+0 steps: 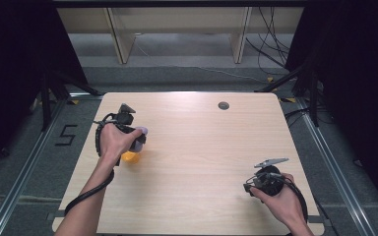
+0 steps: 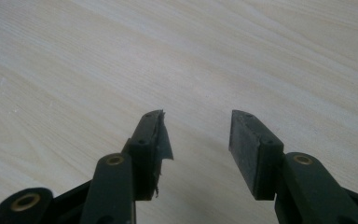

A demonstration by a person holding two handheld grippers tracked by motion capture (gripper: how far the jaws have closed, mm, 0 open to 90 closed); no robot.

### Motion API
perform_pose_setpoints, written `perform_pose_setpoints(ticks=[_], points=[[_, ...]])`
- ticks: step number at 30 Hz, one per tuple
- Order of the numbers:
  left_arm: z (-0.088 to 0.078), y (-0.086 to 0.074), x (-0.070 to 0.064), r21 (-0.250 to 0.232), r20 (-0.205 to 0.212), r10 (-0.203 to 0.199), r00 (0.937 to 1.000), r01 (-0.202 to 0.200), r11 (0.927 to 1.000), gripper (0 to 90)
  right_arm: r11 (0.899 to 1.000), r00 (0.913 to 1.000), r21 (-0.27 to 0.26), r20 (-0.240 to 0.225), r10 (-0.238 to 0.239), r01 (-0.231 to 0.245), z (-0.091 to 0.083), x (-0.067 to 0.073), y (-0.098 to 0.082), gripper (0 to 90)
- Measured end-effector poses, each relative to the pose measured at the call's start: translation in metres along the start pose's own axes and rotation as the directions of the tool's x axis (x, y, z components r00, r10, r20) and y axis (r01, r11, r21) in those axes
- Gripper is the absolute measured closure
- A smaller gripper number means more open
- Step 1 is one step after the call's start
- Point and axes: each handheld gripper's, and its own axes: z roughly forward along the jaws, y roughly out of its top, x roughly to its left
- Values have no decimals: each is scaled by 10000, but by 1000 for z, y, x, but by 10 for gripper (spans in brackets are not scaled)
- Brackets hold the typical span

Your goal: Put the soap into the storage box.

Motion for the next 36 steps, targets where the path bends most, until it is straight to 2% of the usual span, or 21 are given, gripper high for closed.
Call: perform_pose_setpoints(ticks=[2, 5, 7, 8, 9, 13, 14, 18, 19, 21, 22, 35, 36], points=[[0, 0, 2, -63, -9, -134, 9999, 134, 9999, 487, 9996, 9995, -32, -99, -297, 297, 1, -3, 0, 551], [0, 0, 6, -20, -38, -169, 9998, 169, 9999, 487, 10000, 10000, -13, 16, -6, 6, 0, 0, 0, 551], [0, -1, 9, -14, -40, -266, 9996, 266, 9996, 487, 9998, 9999, -133, -19, -168, 167, 2, -2, 0, 552], [0, -1, 9, -41, -97, -319, 9994, 319, 9995, 487, 10000, 10000, -41, 4, -2, 2, 1, -1, 0, 551], [-1, -1, 10, 39, -82, -288, 9996, 288, 9996, 487, 9999, 9999, -35, -72, -118, 117, 1, -1, 0, 551], [-1, -1, 14, -56, -209, -621, 9979, 620, 9981, 486, 9999, 9999, -40, -64, -154, 153, 1, -2, 0, 552], [-1, -1, 15, -59, -270, -615, 9977, 614, 9981, 487, 10000, 10000, -2, 2, 8, -8, 0, 0, 0, 551], [0, -1, 17, -42, -411, -688, 9968, 687, 9976, 486, 10000, 10000, -6, 12, -12, 12, 0, 0, 0, 551], [0, -1, 18, -47, -453, -701, 9965, 700, 9975, 486, 9998, 9998, -23, -52, -207, 207, 1, -2, 0, 551], [1, -1, 19, -93, -575, -719, 9958, 715, 9974, 487, 10000, 9999, 63, -116, -31, 31, 0, -1, 0, 551], [1, -2, 20, -26, -612, -738, 9954, 737, 9973, 486, 9999, 9999, -17, -60, -138, 138, 1, -1, 0, 551], [9, -3, 23, 25, -790, -1077, 9910, 1082, 9941, 486, 10000, 9998, 79, -201, -57, 59, 1, -1, 0, 551], [10, -4, 23, -97, -811, -1083, 9908, 1079, 9941, 486, 10000, 9998, 83, -202, -46, 48, 1, -1, 0, 551]])
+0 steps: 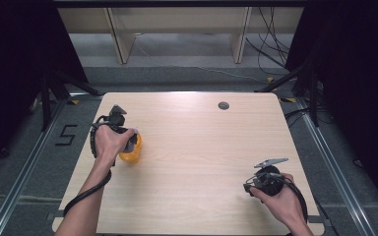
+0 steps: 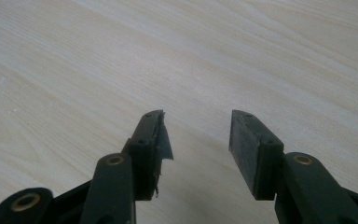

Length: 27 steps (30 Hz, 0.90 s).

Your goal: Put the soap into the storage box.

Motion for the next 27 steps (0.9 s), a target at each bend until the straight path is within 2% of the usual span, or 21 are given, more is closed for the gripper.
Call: perform_pose_setpoints(ticks=[5, 12, 14, 15, 27], points=[[4, 0, 0, 211, -45, -28, 10000, 28, 9998, 486, 10000, 10000, 2, 4, -16, 16, 0, 0, 0, 551], [12, -1, -1, 260, -168, 196, 9997, -192, 9995, 485, 10000, 9999, 29, 104, -40, 40, 0, 0, 0, 551], [13, -1, -1, 459, -199, 245, 9995, -236, 9987, 485, 10000, 9999, 13, 112, -38, 38, 0, 1, 0, 550], [15, -2, -2, 334, -224, 239, 9995, -231, 9992, 485, 10000, 9999, -32, 134, -33, 33, 0, 1, 0, 550], [23, -4, -2, 589, -329, 460, 9984, -440, 9973, 484, 10000, 9999, 4, 126, -48, 48, 0, 1, -1, 549]])
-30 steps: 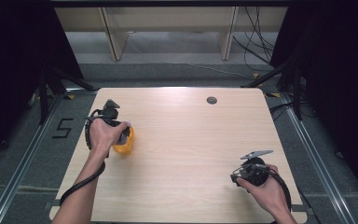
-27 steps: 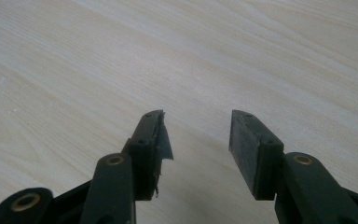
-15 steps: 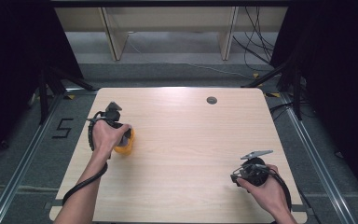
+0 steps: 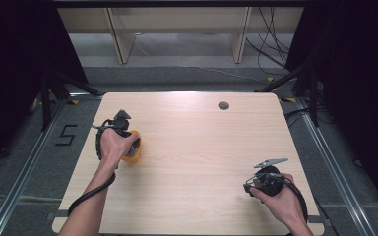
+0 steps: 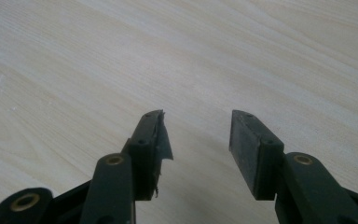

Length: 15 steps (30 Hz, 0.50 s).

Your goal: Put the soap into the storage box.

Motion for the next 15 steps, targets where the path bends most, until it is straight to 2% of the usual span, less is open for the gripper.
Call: perform_pose_setpoints(ticks=[6, 8, 11, 12, 15], points=[[3, 0, 0, 91, -76, 90, 9999, -89, 9999, 483, 10000, 10000, 21, -7, -7, 7, 0, 0, 0, 549], [5, 0, -1, -31, -99, -44, 9999, 44, 10000, 483, 10000, 10000, 8, -14, 19, -19, 0, 0, 0, 549], [6, 0, -1, 45, -93, 73, 9999, -73, 10000, 482, 10000, 10000, 23, -12, 12, -12, 0, 0, 0, 549], [6, 0, 0, 85, -93, 158, 9998, -158, 9998, 482, 10000, 9999, 49, -137, 16, -15, 1, 0, 0, 549], [8, 0, 0, 123, -122, 276, 9995, -275, 9995, 482, 10000, 10000, -1, -11, 55, -55, 0, 0, 0, 549]])
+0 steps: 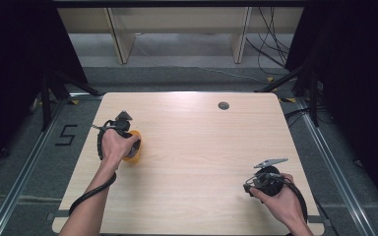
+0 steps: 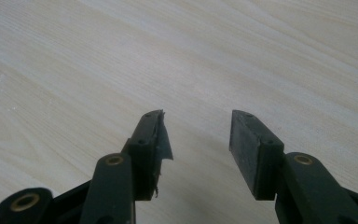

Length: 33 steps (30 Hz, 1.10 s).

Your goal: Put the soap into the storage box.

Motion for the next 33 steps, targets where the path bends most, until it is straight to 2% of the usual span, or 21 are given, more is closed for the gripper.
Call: perform_pose_setpoints(ticks=[1, 2, 5, 7, 10, 13, 16, 19, 20, 22, 26, 28, 29, 30, 31, 33], points=[[0, 0, -1, 99, -21, -23, 10000, 23, 9999, 481, 10000, 9999, 52, -139, -51, 52, 0, -1, 0, 549], [1, 0, -1, 120, -19, -24, 10000, 24, 9999, 481, 10000, 10000, 44, -17, -46, 46, 0, 0, 0, 549], [3, 0, -1, 149, -20, 101, 9999, -101, 9998, 480, 10000, 10000, 10, -9, -41, 41, 0, 0, 0, 549], [3, 0, -2, 120, -38, 49, 10000, -49, 9999, 478, 10000, 9999, 26, -117, 37, -36, 0, 0, 0, 549], [3, 1, -2, 219, -106, 209, 9997, -207, 9995, 477, 10000, 10000, -19, 11, 51, -51, 0, 0, 0, 549], [-2, 2, -2, -166, -110, 107, 9999, -109, 9998, 488, 10000, 10000, 16, -7, -67, 67, 0, -1, 0, 549], [-11, 4, -2, -291, -36, 193, 9998, -194, 9994, 469, 10000, 10000, -75, 55, 11, -11, 0, 0, 0, 548], [-17, 3, -2, -600, -18, 240, 9997, -241, 9979, 456, 10000, 10000, -15, -12, -71, 71, 0, 0, 0, 548], [-20, 3, -1, -703, 10, 241, 9997, -239, 9972, 457, 9999, 10000, 97, -11, 37, -37, -2, 1, 0, 548], [-25, 0, 0, -889, 67, 308, 9995, -301, 9956, 462, 10000, 10000, -7, 54, 65, -65, -1, 1, -1, 548], [-38, -6, 2, -1285, 136, 421, 9990, -400, 9909, 482, 10000, 10000, 20, -35, -65, 65, 0, -1, 0, 548], [-43, -11, 3, -1566, 509, 541, 9972, -455, 9866, 486, 9999, 9998, -48, -142, -152, 151, 0, -1, 0, 548], [-46, -14, 2, -1709, 484, 494, 9976, -404, 9845, 486, 10000, 10000, 46, 23, 67, -67, -1, 1, 0, 548], [-48, -17, 4, -1996, 529, 901, 9945, -779, 9768, 489, 10000, 10000, -6, 53, 45, -45, -1, 2, -1, 548], [-50, -20, 5, -2255, 583, 1076, 9925, -919, 9699, 487, 10000, 10000, -2, 51, 44, -44, -1, 2, -1, 548], [-52, -26, 7, -2548, 684, 1143, 9911, -934, 9625, 481, 10000, 10000, -5, 46, 30, -30, -1, 2, -1, 547]])
